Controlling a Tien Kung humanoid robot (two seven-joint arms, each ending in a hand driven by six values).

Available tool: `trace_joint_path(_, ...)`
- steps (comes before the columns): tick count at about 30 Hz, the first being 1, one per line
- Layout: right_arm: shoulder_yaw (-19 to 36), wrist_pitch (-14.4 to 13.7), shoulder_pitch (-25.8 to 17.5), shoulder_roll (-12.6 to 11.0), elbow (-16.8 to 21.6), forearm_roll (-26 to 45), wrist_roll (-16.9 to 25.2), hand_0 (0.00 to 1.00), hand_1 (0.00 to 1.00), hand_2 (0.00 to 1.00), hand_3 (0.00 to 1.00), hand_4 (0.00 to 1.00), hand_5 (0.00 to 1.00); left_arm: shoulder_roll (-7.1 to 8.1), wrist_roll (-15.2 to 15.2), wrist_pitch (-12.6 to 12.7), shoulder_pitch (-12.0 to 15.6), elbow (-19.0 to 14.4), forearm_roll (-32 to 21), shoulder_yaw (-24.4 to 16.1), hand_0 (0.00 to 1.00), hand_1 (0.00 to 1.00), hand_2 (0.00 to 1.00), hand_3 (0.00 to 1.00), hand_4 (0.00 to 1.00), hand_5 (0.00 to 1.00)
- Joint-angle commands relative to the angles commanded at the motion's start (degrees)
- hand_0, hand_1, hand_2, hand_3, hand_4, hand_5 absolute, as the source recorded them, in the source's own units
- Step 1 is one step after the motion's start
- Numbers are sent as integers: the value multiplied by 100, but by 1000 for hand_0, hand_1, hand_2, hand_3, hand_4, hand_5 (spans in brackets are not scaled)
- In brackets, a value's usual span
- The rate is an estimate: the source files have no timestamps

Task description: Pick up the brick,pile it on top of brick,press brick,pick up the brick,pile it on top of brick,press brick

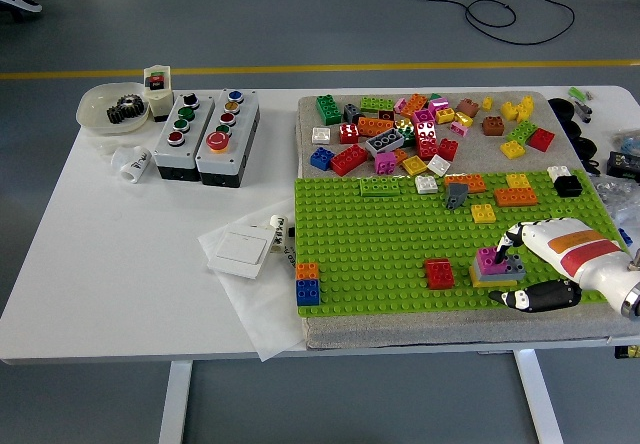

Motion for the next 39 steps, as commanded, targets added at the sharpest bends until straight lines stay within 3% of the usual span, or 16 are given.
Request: trace_joint_path(39, -164, -125, -47, -55, 0, 50, 61, 673, 660, 708, 552, 895, 529, -3, 8, -19, 29, 0, 173, -113, 760, 798, 829, 620, 644, 669)
